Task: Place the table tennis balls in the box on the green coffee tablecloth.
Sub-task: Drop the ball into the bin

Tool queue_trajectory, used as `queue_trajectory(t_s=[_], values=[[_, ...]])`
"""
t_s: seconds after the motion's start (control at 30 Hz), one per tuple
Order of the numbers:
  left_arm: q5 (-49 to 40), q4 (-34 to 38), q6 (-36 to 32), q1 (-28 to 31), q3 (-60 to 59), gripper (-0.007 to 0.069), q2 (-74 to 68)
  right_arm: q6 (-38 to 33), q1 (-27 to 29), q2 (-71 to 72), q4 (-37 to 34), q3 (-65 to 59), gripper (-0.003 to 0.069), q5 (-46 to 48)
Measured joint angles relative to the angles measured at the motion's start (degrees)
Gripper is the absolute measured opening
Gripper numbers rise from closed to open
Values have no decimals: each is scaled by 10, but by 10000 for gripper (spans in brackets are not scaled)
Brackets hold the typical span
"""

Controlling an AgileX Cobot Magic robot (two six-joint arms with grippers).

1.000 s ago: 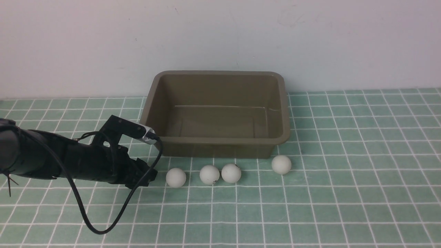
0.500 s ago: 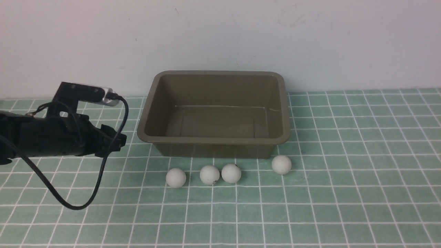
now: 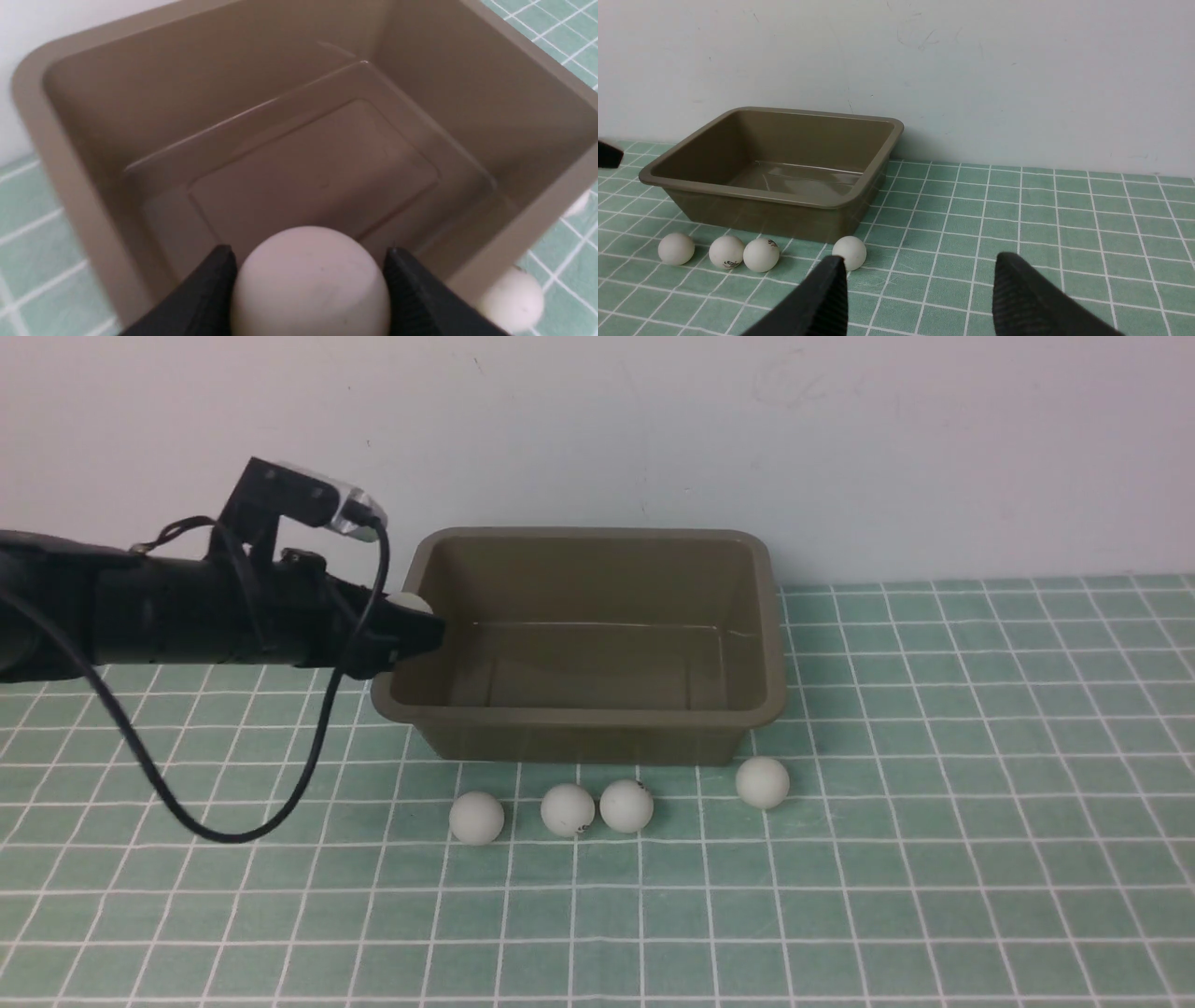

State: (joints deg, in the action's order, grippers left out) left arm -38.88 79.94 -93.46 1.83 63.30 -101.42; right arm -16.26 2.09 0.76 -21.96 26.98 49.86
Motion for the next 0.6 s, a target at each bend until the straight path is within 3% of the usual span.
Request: queue_trajectory(t_s=[0.17, 0.33, 0.6], values=[[0, -30, 5, -38, 73, 352, -73, 0, 0, 0, 0, 0, 388, 0], [1, -90, 69, -54, 115, 356, -108, 0, 0, 0, 1, 0, 388, 0], [-7, -154, 148, -56, 122, 488, -110, 0, 0, 0, 1, 0, 388, 0]])
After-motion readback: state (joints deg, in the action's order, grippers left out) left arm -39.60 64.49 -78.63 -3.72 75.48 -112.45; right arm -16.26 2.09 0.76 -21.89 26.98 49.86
